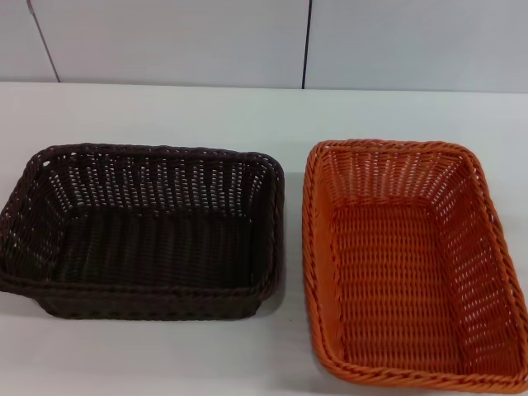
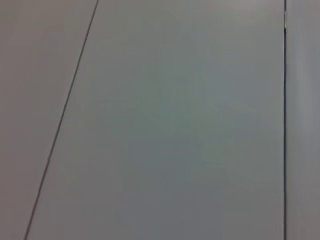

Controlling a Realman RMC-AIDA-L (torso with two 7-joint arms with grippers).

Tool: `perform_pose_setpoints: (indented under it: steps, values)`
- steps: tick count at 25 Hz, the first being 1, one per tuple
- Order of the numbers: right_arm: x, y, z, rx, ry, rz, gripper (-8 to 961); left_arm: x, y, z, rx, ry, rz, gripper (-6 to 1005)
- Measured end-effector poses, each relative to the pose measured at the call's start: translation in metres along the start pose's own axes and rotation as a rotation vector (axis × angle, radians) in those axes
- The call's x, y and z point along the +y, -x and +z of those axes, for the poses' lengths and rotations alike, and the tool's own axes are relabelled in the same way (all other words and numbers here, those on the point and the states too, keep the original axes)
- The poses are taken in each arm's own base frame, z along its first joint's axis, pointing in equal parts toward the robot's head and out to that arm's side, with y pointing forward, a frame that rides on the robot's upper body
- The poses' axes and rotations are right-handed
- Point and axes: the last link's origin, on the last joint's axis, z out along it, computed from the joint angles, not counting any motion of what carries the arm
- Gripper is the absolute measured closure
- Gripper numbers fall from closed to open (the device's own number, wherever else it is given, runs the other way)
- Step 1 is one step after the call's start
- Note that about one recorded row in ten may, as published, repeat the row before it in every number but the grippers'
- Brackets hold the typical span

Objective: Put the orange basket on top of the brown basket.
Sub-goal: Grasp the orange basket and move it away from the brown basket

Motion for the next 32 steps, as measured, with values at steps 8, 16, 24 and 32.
perform_pose_setpoints:
  steps: [8,16,24,32]
  values:
    - [0.008,-0.006,0.008,0.010,0.026,0.007,438,-0.004,0.019,-0.003,-0.099,-0.031,0.132,210]
    - [0.014,-0.008,0.016,0.014,0.044,0.012,439,-0.012,0.036,-0.014,-0.180,-0.070,0.208,211]
    - [0.017,-0.008,0.021,0.009,0.056,0.012,438,-0.016,0.053,-0.022,-0.289,-0.069,0.299,211]
    - [0.018,-0.007,0.024,0.005,0.061,0.013,438,-0.021,0.069,-0.029,-0.394,-0.088,0.332,258]
